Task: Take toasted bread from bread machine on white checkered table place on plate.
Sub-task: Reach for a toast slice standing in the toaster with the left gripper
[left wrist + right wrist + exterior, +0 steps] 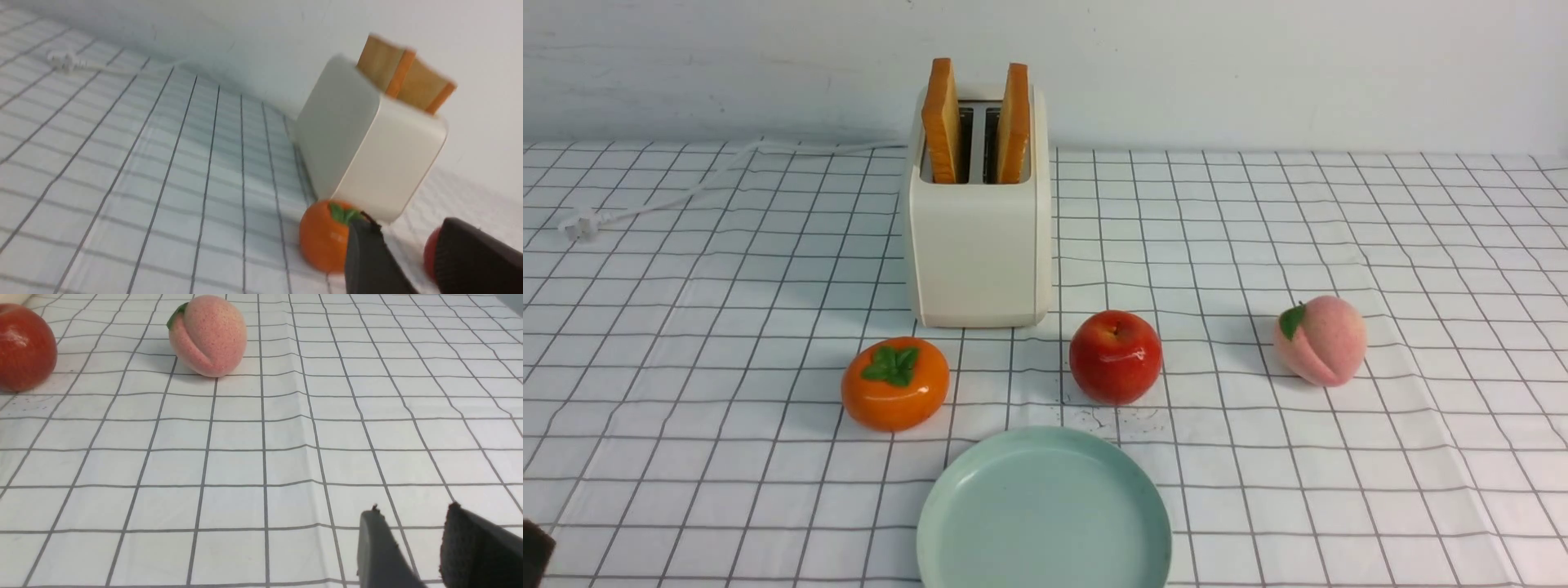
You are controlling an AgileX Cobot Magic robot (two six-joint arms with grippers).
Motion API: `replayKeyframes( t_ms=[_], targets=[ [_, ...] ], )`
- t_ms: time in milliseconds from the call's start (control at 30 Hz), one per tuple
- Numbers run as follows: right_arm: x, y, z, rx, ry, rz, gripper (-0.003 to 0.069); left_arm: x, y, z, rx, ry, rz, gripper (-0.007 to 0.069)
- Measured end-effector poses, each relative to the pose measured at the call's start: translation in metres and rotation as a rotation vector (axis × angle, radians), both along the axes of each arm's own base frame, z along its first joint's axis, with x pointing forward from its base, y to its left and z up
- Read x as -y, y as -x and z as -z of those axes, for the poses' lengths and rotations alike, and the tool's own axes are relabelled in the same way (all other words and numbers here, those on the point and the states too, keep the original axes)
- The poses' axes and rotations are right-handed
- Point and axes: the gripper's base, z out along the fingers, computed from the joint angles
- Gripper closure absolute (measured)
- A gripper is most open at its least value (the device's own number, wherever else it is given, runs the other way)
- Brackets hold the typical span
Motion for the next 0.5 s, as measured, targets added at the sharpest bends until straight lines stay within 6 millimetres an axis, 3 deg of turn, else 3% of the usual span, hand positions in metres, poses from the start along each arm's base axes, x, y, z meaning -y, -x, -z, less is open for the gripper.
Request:
replayKeyframes(
  t_ms=[133, 400, 500],
  targets=[
    [-0.002, -0.002, -0.004, 0.063, -0.052, -0.005, 0.0419, -0.005, 0.001, -0.011, 0.115, 0.173, -0.031, 0.0387],
    [-0.008, -0.004, -0.034, 0.398, -0.338, -0.056, 0.0419, -0.008, 0.001, -0.012, 0.084, 0.491, -0.028, 0.0392],
    [-0.009, -0.002, -0.043, 0.478, -0.457, -0.076, 0.0423, -0.001, 0.003, -0.024, 0.031, 0.445, 0.04, 0.0451]
  ],
)
